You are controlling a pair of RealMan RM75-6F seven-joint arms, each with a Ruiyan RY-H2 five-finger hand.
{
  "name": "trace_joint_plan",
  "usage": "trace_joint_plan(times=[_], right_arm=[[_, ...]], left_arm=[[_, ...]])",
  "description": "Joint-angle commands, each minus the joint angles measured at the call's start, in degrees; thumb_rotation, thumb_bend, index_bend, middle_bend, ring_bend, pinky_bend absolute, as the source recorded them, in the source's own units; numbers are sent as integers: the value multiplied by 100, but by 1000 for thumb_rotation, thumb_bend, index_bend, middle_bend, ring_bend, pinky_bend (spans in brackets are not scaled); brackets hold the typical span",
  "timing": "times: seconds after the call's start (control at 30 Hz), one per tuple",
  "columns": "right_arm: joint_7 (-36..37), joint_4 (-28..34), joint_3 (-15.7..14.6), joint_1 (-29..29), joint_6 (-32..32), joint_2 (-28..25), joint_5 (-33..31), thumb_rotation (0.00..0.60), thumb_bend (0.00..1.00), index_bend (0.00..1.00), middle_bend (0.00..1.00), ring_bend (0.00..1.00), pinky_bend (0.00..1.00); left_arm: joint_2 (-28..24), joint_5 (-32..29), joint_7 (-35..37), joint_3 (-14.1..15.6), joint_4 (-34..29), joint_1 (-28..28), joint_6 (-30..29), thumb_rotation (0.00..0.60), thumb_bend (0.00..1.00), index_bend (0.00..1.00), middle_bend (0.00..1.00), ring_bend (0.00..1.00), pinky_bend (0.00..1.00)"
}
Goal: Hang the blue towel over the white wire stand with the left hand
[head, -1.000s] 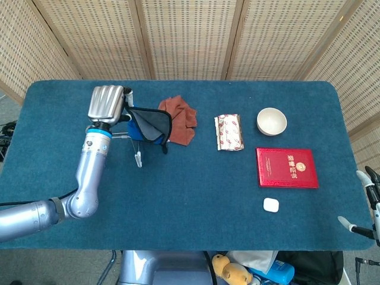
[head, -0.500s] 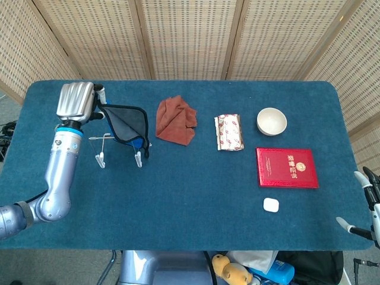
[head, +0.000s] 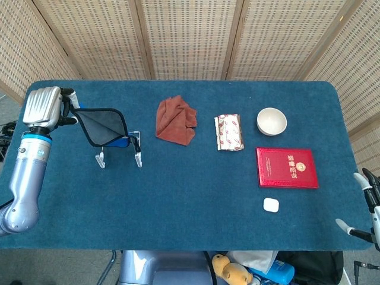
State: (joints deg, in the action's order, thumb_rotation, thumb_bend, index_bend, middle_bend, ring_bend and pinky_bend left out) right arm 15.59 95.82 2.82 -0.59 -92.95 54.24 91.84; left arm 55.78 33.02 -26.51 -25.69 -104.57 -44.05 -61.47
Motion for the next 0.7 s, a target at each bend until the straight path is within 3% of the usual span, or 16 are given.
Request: trace_joint_plan(times=[0.03,0.17,0.43,0.7], right_arm=[[-10,8,0,0,-9,0,11,600,0,22,0,0,0],[-31,24,-17,-6,-29,0,56,600,0,22,0,0,0],[19,42,-19,-23,-72,-29,68,600,0,22,0,0,0],[43,40,-34,-41,-117,-38,109,600,0,22,0,0,0]], left_arm=[[-261,440,355,99,-226,289,-87,600,630,801,846,868,828],[-367,751,593,192,-297,441,-115,600,630,802,846,866,826],[-278,1775,1118,718,-307,852,-110,600,631,801,846,864,823],[-49,2137,1396,1007,-2,996,-60,600,629,802,845,862,818]])
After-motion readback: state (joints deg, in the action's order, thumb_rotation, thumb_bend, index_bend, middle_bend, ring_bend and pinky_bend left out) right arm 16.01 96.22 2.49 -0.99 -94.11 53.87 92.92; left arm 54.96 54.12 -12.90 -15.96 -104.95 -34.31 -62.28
